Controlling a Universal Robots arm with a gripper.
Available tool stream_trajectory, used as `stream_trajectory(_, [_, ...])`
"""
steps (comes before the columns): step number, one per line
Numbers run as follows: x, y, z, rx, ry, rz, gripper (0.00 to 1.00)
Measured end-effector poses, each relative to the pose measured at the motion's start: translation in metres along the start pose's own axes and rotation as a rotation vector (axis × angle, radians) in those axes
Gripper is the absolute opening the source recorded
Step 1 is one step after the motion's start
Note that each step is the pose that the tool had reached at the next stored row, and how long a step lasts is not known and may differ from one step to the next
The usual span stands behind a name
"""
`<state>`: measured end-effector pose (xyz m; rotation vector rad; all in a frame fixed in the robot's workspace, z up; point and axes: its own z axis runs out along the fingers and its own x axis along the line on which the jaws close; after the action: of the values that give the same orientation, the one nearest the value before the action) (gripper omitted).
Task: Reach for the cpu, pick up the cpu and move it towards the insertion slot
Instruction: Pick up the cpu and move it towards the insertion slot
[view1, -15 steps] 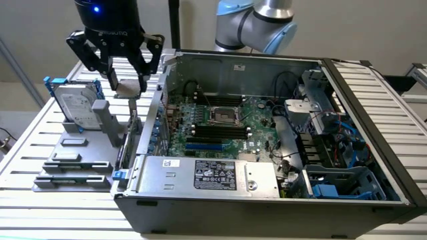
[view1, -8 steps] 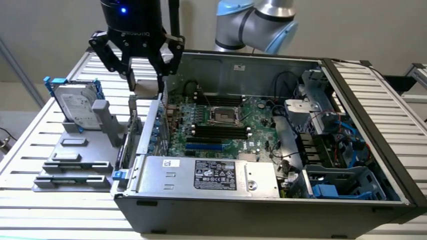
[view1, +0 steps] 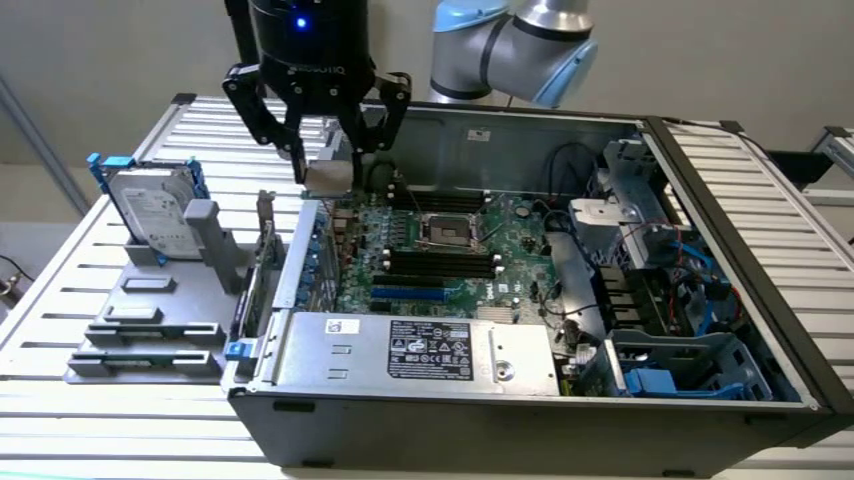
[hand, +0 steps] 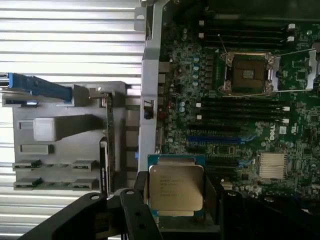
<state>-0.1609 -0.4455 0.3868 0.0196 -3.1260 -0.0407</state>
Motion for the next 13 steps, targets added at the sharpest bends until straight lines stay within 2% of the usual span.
stream_trajectory(8, [-0.036, 0.0058, -0.0002, 0.0001, 0.0001, 0.0, 0.55])
stream_trajectory(13, [-0.056, 0.0163, 0.0013, 0.0, 0.0, 0.0, 0.55])
